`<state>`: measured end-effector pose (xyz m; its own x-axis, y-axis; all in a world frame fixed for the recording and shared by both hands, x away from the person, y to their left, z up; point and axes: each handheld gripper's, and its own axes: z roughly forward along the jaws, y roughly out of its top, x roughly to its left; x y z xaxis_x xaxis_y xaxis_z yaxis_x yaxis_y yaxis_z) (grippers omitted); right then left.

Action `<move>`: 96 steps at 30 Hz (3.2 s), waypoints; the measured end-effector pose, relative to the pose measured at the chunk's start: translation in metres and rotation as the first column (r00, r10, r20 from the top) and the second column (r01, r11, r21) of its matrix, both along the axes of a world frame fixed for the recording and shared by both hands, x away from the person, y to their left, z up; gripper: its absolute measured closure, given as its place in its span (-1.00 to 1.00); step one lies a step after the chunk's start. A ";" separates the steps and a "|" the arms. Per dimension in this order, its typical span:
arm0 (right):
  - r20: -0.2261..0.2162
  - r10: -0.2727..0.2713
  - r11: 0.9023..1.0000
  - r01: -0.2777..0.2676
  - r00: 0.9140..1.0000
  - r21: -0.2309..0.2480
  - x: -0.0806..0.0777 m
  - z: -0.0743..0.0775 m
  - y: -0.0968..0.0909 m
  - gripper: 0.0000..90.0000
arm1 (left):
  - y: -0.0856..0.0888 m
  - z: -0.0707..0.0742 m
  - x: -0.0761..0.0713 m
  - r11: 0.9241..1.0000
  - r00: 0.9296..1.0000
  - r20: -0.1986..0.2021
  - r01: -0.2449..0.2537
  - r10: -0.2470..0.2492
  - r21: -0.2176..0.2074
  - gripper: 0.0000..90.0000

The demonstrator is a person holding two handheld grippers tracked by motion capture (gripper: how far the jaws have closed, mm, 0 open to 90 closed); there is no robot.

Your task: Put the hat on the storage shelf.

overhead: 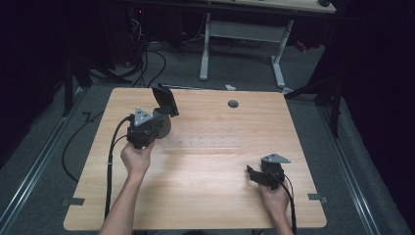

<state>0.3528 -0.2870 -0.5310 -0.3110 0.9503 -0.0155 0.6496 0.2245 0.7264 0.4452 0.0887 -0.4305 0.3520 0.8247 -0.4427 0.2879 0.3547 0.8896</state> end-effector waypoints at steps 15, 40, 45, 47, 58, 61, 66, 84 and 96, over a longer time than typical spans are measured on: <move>0.000 -0.001 1.000 0.001 1.000 -0.001 0.000 0.000 0.000 -0.23 | -0.001 0.000 0.003 0.999 1.000 -0.021 -0.016 0.015 -0.033 0.92; -0.001 0.001 1.000 -0.001 1.000 -0.003 0.000 0.000 0.000 -0.23 | -0.010 0.002 0.007 0.999 0.998 -0.057 -0.005 0.003 -0.033 0.92; -0.001 0.000 1.000 0.000 1.000 -0.003 0.000 0.000 0.000 -0.23 | -0.010 -0.001 0.007 1.000 0.998 -0.062 -0.003 0.002 -0.015 0.92; -0.001 0.000 1.000 0.000 1.000 -0.003 0.000 0.000 0.000 -0.23 | -0.009 -0.002 0.006 1.000 0.998 -0.063 -0.005 0.004 -0.018 0.92; -0.002 0.005 1.000 -0.005 1.000 -0.002 0.000 0.000 0.001 -0.23 | -0.007 -0.015 0.004 1.000 0.998 -0.066 -0.011 0.009 -0.025 0.92; -0.001 0.007 1.000 -0.007 1.000 -0.004 0.000 0.000 0.001 -0.23 | -0.008 -0.019 0.003 1.000 0.997 -0.071 -0.007 0.006 -0.014 0.92; -0.001 0.010 1.000 -0.010 1.000 -0.005 0.000 0.000 0.001 -0.24 | -0.007 -0.023 -0.001 1.000 0.997 -0.073 -0.002 0.000 -0.021 0.91; -0.001 0.012 1.000 -0.012 1.000 -0.004 -0.001 0.000 0.001 -0.24 | 0.005 -0.026 -0.016 0.999 0.995 -0.098 0.003 -0.006 -0.033 0.47; -0.001 0.012 1.000 -0.012 1.000 -0.004 -0.001 0.000 0.001 -0.24 | 0.032 -0.021 -0.039 0.997 0.997 -0.083 -0.012 0.006 -0.070 0.07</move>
